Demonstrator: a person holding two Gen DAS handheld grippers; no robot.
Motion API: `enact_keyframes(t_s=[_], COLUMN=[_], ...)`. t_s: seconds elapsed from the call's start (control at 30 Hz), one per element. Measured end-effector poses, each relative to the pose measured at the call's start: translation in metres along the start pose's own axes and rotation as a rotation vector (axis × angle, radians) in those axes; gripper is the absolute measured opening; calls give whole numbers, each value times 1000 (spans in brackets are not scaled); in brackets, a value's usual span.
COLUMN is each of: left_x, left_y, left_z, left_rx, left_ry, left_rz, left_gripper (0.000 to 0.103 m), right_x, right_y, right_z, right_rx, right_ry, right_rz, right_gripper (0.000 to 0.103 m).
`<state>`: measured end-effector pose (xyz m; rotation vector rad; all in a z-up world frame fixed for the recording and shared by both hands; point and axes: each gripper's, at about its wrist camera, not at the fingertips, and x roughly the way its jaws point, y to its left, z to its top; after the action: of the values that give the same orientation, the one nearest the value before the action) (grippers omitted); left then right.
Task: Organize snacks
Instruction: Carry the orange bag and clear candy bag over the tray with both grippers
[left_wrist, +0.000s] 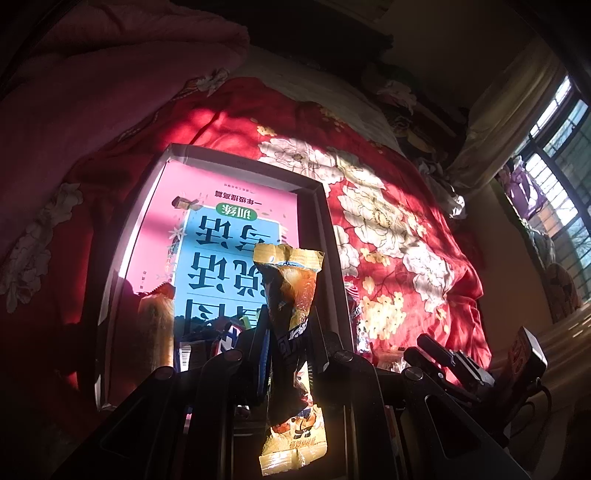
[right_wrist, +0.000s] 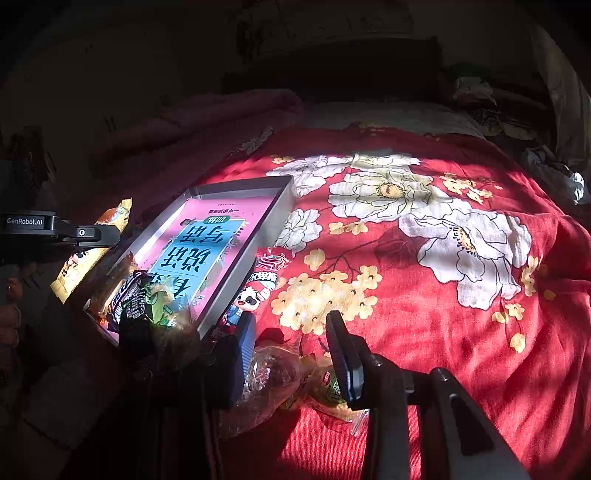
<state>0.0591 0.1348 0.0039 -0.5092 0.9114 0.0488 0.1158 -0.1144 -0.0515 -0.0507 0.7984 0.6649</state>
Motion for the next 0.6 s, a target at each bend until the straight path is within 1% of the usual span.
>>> enact_keyframes(t_s=[0.13,0.27,0.53,0.6], left_x=[0,2,0,-1], left_y=[1,1,4,6], left_z=[0,-1,-2,-2], left_rx=[1,-1,-4,-8], left_ry=[3,8,8,7], left_rz=[-11,-20,-26,-27], left_gripper=[16,16,16,16], right_x=[-4,4,22,28], right_y=[3,13,31,33], right_z=[-9,-20,-22,-23], right_rx=[11,-5,-79,-98], right_ry=[28,90,131,141], right_rz=[31,40,6,-6], right_gripper=[47,48,48,50])
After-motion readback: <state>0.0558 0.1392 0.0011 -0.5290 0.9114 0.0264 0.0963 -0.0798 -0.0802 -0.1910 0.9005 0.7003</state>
